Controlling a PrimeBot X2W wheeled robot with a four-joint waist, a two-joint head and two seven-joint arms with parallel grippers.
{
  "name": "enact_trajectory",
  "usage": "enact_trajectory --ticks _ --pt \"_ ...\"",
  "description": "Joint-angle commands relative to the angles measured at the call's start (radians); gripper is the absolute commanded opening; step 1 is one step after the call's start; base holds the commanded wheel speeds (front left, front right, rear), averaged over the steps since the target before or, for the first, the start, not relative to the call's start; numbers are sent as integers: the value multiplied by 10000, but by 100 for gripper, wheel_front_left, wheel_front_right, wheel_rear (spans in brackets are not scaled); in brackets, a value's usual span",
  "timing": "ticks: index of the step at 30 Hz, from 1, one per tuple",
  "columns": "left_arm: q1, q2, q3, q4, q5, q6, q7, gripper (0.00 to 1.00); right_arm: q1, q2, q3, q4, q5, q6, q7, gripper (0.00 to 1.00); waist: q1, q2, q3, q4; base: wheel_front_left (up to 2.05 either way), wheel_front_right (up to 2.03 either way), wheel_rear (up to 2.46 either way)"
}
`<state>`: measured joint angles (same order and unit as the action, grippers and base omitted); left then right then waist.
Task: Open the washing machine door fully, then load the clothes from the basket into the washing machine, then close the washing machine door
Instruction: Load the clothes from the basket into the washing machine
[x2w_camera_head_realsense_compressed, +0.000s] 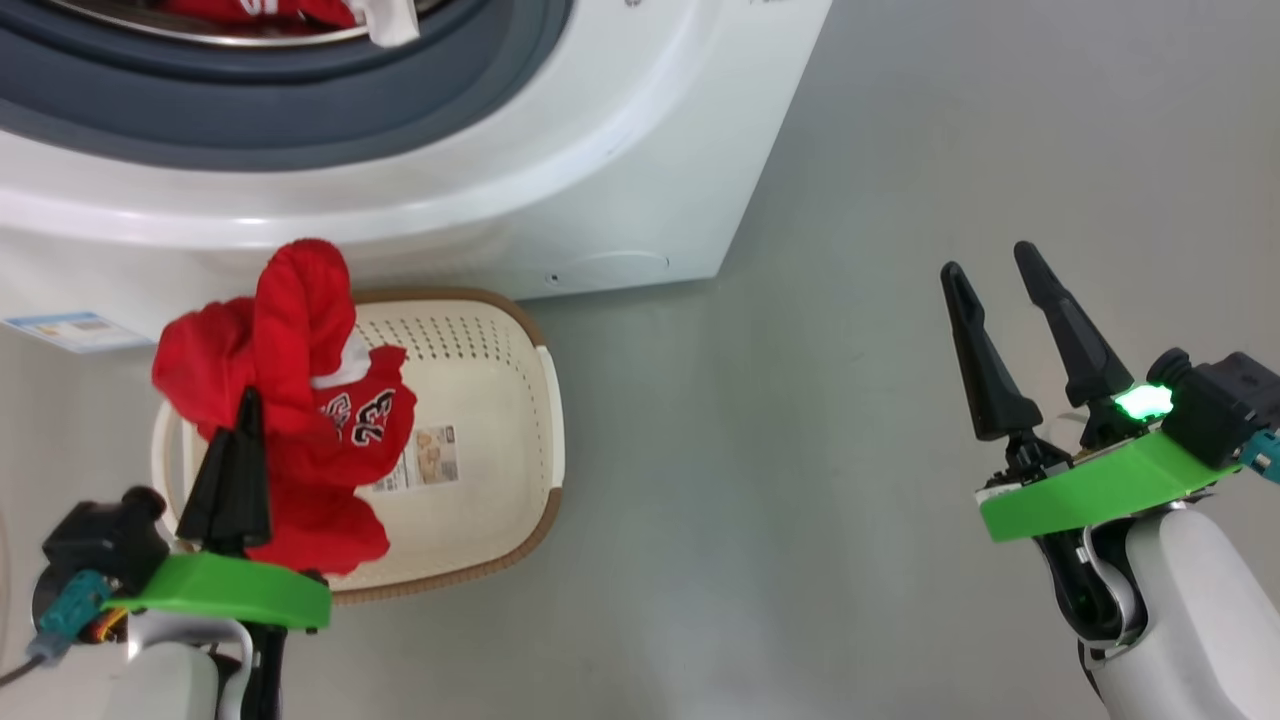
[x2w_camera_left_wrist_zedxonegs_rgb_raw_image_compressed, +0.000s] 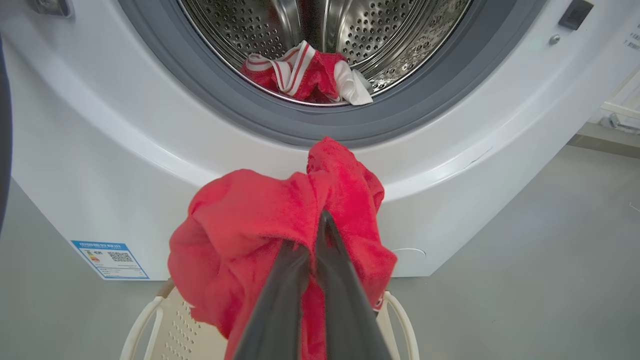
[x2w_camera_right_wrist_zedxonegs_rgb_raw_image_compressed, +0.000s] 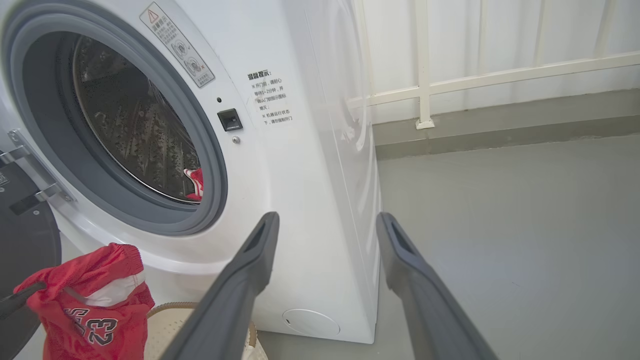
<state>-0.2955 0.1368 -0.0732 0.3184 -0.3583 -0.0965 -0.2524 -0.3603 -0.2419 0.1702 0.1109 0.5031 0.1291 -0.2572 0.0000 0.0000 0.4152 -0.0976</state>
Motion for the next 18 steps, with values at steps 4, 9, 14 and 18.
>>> enact_trajectory --ticks 4,9,14,18 --pt "445 148 372 -696 161 88 -93 0 448 -87 155 -154 53 16 -46 100 0 0 -608 117 0 0 0" --pt "934 59 441 -1272 300 158 -93 0 704 -101 164 -75 54 16 -46 100 0 0 -1106 188 0 0 0" --pt "1327 -30 474 -1721 388 140 -93 0 963 -145 123 -21 66 16 -46 100 0 0 -1526 289 0 0 0" --pt "1562 -68 472 -2048 495 147 -93 0 1104 -189 97 -3 76 16 -46 100 0 0 -1762 372 0 0 0"
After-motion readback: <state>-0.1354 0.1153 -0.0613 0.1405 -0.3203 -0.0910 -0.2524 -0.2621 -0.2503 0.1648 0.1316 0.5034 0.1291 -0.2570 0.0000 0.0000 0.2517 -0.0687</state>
